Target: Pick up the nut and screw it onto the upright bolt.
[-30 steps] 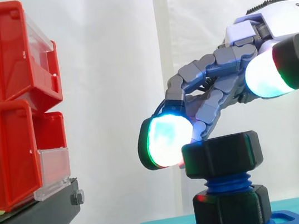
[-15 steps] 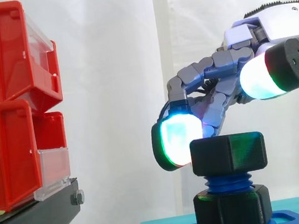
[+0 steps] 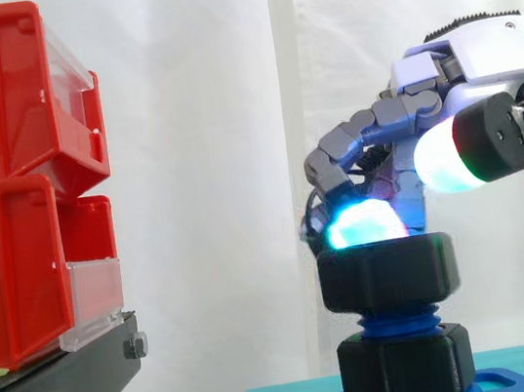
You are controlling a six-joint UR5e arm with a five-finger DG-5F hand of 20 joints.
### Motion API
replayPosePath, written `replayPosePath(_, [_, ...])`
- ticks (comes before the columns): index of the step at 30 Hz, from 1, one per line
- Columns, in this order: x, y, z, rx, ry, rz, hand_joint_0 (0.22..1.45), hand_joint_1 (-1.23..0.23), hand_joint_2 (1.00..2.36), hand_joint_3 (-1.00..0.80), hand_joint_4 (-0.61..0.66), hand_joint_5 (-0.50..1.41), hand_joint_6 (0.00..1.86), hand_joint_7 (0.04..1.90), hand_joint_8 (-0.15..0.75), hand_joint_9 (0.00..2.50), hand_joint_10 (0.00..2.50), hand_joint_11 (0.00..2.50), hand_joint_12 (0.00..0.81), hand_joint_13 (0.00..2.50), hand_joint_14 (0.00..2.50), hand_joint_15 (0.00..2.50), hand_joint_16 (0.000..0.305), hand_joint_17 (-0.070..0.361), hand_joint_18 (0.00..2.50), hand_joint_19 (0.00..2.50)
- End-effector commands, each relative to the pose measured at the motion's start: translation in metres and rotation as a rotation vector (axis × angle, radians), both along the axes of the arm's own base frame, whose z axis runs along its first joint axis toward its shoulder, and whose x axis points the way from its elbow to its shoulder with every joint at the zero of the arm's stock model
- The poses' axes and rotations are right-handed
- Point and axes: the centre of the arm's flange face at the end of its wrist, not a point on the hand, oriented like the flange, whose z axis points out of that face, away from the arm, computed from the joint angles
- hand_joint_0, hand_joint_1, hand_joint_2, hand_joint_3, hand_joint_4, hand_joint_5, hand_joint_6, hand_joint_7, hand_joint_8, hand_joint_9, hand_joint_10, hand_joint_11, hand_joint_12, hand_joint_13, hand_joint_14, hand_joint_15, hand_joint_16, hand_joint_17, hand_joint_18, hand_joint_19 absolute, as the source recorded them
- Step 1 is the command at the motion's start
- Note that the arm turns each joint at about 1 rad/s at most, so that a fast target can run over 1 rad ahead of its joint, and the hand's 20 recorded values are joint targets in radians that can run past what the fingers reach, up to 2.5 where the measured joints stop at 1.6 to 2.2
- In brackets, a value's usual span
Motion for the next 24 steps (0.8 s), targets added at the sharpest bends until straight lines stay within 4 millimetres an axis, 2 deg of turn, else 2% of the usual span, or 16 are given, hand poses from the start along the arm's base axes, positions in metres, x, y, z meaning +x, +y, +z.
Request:
replayPosePath(1, [-0.001,-0.006,0.0,0.0,-0.001,-0.007,0.53,-0.51,1.0,-0.5,0.02,0.08,0.59,1.34,0.179,1.6,0.0,0.03,0.162,0.99,0.0,0.0,0.006,0.014,0.61,0.0])
replayPosePath(6, [-0.001,-0.009,0.001,0.0,-0.004,-0.009,0.49,-0.48,1.0,-0.5,0.03,0.08,0.59,1.32,0.196,1.78,0.0,0.07,0.171,1.17,0.0,0.0,0.005,0.012,0.78,0.0])
replayPosePath(9, [0.0,-0.009,0.006,0.0,-0.013,-0.004,0.48,-0.45,1.0,-0.5,0.03,0.09,0.58,1.35,0.221,1.79,0.0,0.09,0.17,1.18,0.0,0.0,0.007,0.015,0.79,0.0])
replayPosePath(12, [0.003,-0.011,0.014,0.0,-0.028,0.0,0.47,-0.41,1.0,-0.5,0.07,0.08,0.5,1.48,0.281,1.73,0.01,0.12,0.187,1.14,0.0,0.0,0.012,0.026,0.71,0.0])
replayPosePath(16, [0.006,-0.01,0.025,-0.001,-0.044,0.016,0.47,-0.38,1.0,-0.5,0.14,0.02,0.51,1.22,0.269,1.53,0.0,0.12,0.221,1.01,0.0,0.0,0.017,0.039,0.61,0.0])
replayPosePath(18, [0.011,-0.008,0.039,-0.013,-0.077,0.025,0.47,-0.38,1.0,-0.5,0.19,-0.01,0.51,1.13,0.269,1.43,0.0,0.09,0.232,0.96,0.0,0.0,0.019,0.043,0.56,0.0])
replayPosePath(20, [0.013,-0.008,0.044,-0.019,-0.089,0.023,0.46,-0.37,1.0,-0.5,0.23,-0.05,0.5,1.01,0.251,1.28,0.0,0.03,0.242,0.87,0.0,0.0,0.022,0.05,0.51,0.0])
replayPosePath(22, [0.013,-0.01,0.047,-0.028,-0.099,0.018,0.46,-0.37,1.0,-0.5,0.23,-0.09,0.5,0.89,0.24,1.15,0.0,0.0,0.246,0.78,0.0,0.0,0.026,0.059,0.45,0.0])
replayPosePath(24, [0.014,-0.009,0.047,-0.033,-0.106,0.018,0.45,-0.36,1.0,-0.5,0.18,-0.13,0.5,0.79,0.229,0.94,0.0,0.0,0.271,0.65,0.0,0.0,0.031,0.07,0.28,0.0])
